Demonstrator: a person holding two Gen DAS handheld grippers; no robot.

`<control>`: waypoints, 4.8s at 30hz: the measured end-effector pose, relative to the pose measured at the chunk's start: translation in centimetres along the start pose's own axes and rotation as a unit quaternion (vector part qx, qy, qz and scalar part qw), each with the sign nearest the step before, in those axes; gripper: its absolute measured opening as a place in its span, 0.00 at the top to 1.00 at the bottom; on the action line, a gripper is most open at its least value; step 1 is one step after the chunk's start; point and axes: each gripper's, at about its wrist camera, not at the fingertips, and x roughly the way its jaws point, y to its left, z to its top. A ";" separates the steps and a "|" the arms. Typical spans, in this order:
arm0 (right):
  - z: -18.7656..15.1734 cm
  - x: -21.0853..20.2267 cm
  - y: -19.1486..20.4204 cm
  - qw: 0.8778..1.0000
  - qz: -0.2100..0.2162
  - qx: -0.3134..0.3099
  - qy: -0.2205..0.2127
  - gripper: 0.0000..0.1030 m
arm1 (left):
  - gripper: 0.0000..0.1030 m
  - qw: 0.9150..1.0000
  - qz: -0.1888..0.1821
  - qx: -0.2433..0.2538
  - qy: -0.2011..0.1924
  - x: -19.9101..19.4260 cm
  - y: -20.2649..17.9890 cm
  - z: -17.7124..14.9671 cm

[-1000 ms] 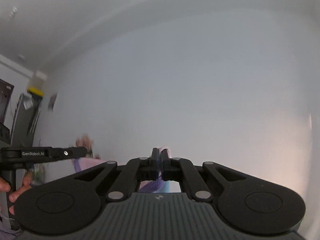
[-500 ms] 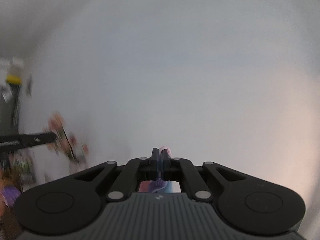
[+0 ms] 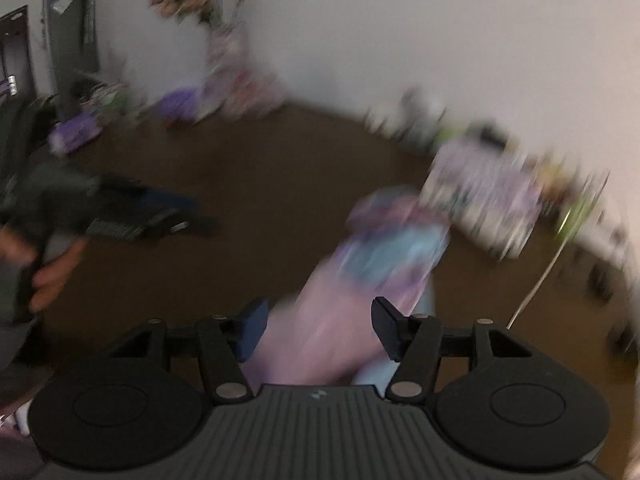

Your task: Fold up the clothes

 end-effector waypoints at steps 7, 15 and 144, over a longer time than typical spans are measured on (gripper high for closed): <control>-7.9 -0.2 1.3 0.998 -0.006 0.068 0.007 0.43 | 0.59 0.997 -0.051 0.002 0.060 4.6 -3.2 -1.9; -7.3 3.1 3.2 0.999 -0.018 0.045 -0.004 0.98 | 1.00 0.994 -0.029 -0.088 -0.054 2.3 0.0 0.8; -7.6 7.6 9.6 0.940 -0.290 -0.177 -0.034 0.92 | 0.97 0.965 0.230 0.105 -0.062 -2.1 -1.9 -8.4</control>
